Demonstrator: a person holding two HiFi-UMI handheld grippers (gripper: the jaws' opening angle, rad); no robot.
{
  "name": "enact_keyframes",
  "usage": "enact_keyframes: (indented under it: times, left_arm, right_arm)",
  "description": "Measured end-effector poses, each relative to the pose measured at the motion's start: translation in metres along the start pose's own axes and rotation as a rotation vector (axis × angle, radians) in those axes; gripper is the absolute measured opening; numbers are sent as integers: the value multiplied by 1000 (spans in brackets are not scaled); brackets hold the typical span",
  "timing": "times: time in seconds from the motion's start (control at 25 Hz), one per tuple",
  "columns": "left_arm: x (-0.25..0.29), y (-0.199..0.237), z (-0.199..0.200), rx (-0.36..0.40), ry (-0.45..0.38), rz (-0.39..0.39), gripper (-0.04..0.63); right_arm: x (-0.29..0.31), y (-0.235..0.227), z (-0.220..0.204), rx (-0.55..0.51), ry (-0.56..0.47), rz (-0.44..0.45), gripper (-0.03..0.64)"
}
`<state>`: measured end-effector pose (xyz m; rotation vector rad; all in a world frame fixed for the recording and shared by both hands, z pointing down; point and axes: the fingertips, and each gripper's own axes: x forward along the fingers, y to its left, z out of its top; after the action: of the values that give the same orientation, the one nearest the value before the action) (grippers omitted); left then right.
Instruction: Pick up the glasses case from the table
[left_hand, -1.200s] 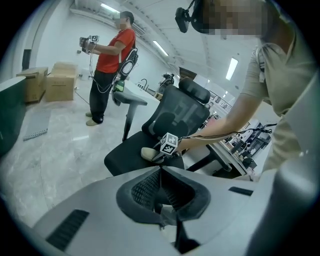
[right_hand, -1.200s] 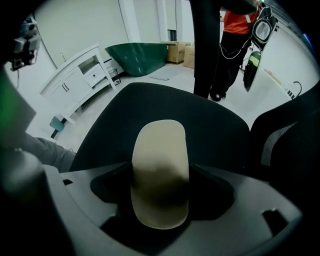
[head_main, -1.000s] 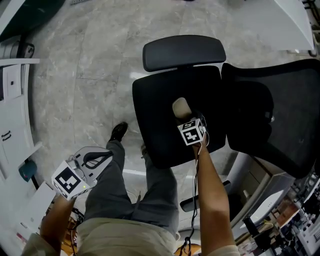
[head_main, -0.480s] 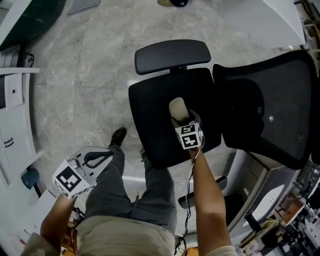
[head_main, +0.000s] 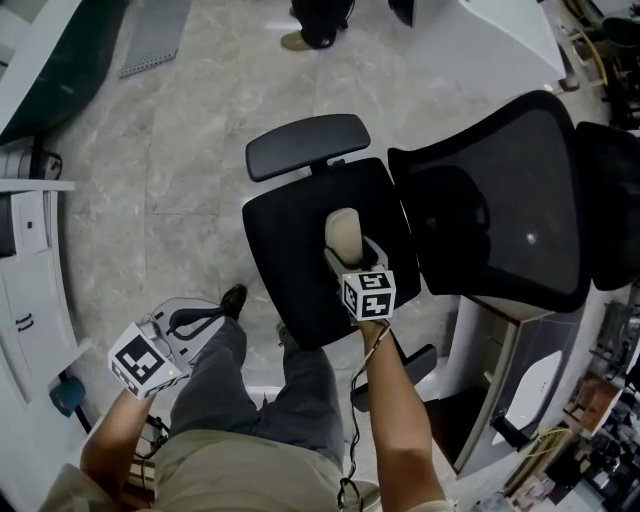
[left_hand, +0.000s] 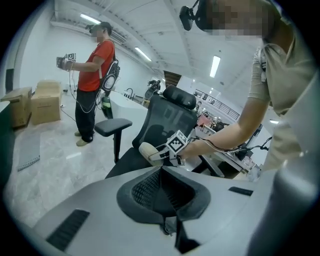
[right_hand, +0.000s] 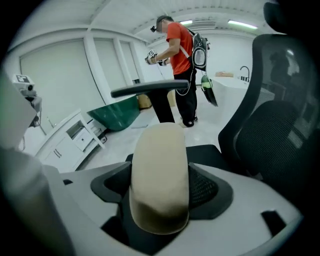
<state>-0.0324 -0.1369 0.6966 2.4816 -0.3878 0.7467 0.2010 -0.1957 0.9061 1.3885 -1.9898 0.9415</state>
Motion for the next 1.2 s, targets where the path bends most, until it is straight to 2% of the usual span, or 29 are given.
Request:
enact_keyframes:
  times: [0.2, 0.48, 0.8, 1.2]
  left_arm:
    - [-11, -10, 28, 36, -17, -22, 17]
    - [-23, -23, 72, 125, -43, -42, 17]
    - [-45, -29, 120, 230, -83, -71, 17]
    - [-71, -45, 165, 300, -127, -93, 17]
  right_arm:
    - [-46, 10, 34, 77, -98, -17, 331]
    - [-114, 17, 76, 137, -219, -42, 331]
    - [-186, 32, 109, 202, -336, -87, 331]
    - [-260, 45, 137, 264, -454, -123, 331]
